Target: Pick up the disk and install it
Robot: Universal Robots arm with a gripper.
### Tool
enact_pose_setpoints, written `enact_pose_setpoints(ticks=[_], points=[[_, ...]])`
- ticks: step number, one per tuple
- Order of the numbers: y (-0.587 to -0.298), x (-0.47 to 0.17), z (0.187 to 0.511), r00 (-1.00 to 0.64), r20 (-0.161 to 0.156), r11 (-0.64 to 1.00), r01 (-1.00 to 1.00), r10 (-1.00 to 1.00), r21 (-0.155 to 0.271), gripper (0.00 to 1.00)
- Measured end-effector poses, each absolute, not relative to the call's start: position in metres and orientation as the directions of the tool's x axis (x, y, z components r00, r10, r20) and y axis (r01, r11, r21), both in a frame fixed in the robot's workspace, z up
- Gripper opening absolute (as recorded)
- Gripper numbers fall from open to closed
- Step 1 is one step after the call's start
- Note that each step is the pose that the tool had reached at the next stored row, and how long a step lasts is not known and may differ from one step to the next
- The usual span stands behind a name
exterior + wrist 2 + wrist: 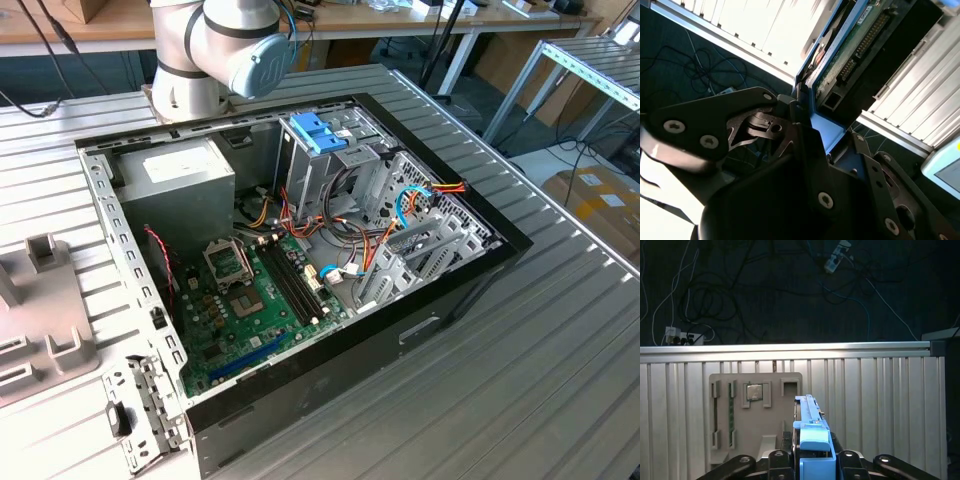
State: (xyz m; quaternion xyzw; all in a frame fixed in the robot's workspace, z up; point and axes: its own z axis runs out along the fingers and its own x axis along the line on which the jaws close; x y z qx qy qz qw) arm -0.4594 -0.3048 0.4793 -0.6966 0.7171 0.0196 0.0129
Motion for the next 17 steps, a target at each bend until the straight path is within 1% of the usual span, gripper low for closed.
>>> enact_pose_setpoints(ticks=[17], points=[[-0.305, -0.459, 0.503, -0.029, -0.051, 0.029, -1.0, -0.998, 0.01, 0.37]])
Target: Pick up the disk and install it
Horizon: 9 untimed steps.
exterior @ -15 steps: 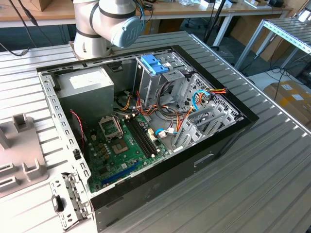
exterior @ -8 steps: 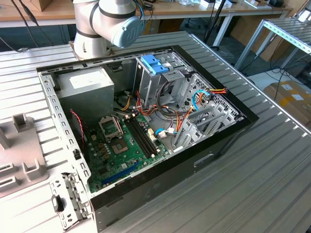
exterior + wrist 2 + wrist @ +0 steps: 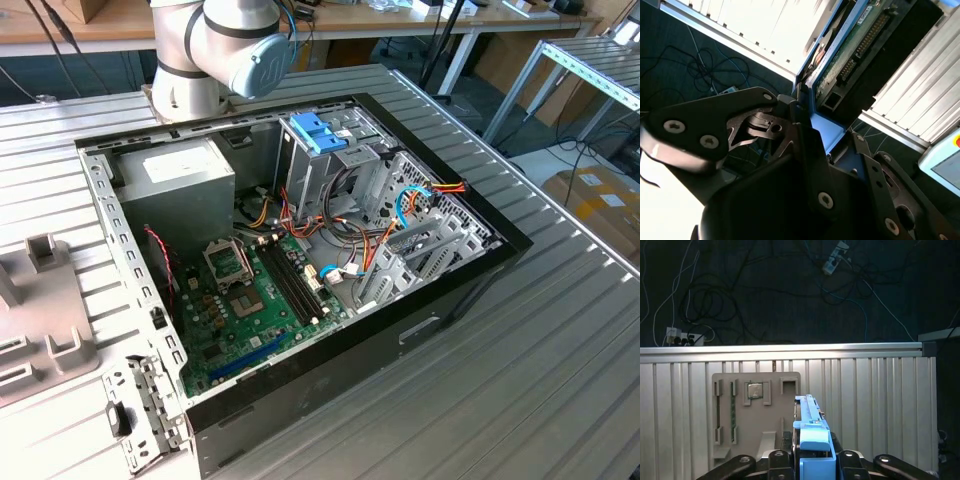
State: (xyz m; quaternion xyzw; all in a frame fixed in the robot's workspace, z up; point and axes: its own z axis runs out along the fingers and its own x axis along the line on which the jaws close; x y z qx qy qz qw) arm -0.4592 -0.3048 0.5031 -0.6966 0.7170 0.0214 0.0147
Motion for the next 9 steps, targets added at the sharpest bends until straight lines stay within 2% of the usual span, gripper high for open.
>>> enact_pose_setpoints(ticks=[9], points=[[-0.3048, -0.4592, 0.5076, -0.029, -0.052, 0.029, -1.0, -0.998, 0.01, 0.37]])
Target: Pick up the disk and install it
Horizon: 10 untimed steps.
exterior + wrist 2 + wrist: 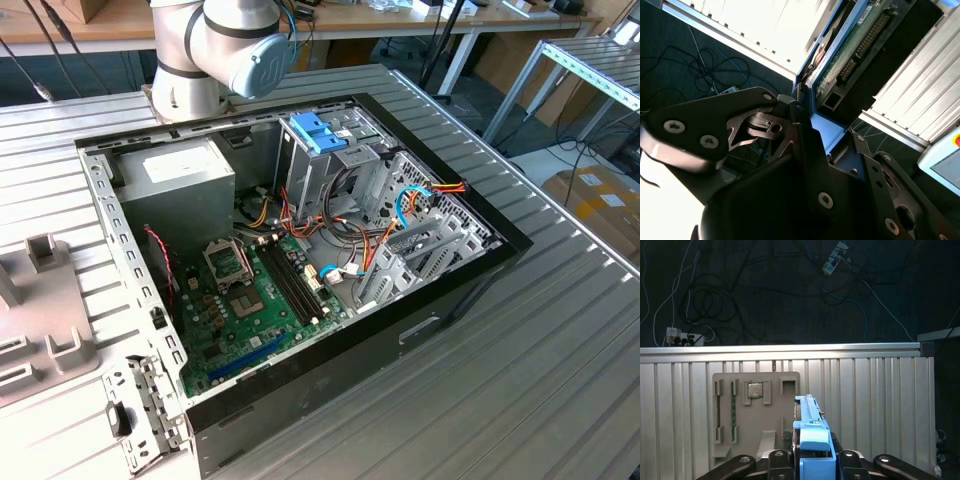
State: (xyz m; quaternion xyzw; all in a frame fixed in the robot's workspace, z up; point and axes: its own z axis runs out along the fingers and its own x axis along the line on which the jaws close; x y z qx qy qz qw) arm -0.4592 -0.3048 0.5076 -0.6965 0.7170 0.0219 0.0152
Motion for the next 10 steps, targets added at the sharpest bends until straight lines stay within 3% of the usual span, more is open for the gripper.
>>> enact_pose_setpoints(ticks=[10], points=[[-0.3074, -0.4577, 0.5076, -0.029, -0.052, 0.029, -1.0, -0.998, 0.01, 0.37]])
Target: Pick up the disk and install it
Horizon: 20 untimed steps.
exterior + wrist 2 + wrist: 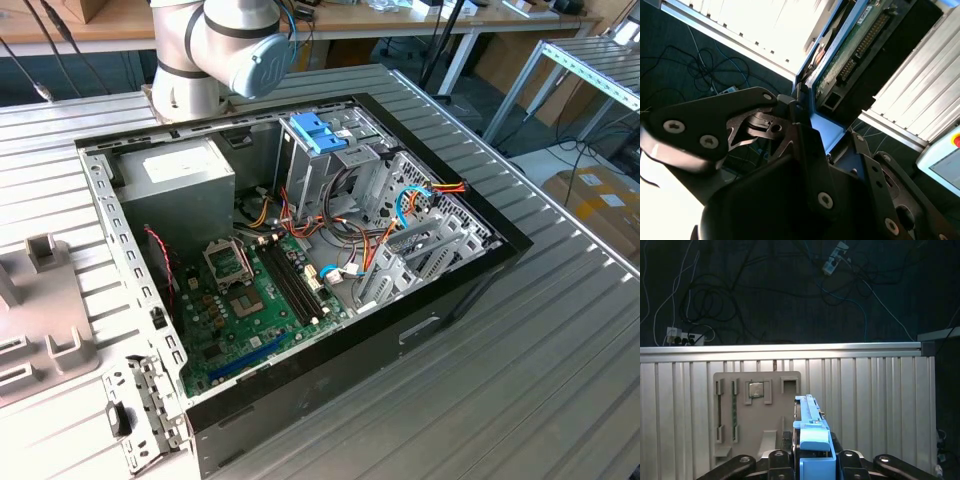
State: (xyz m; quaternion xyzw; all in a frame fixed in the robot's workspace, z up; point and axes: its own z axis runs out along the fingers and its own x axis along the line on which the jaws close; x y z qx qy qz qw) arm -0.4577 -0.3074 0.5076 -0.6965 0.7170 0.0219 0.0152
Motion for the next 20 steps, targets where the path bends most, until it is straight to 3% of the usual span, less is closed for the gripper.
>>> enact_pose_setpoints(ticks=[20], points=[[-0.3101, -0.4541, 0.5075, -0.029, -0.052, 0.029, -1.0, -0.998, 0.01, 0.37]])
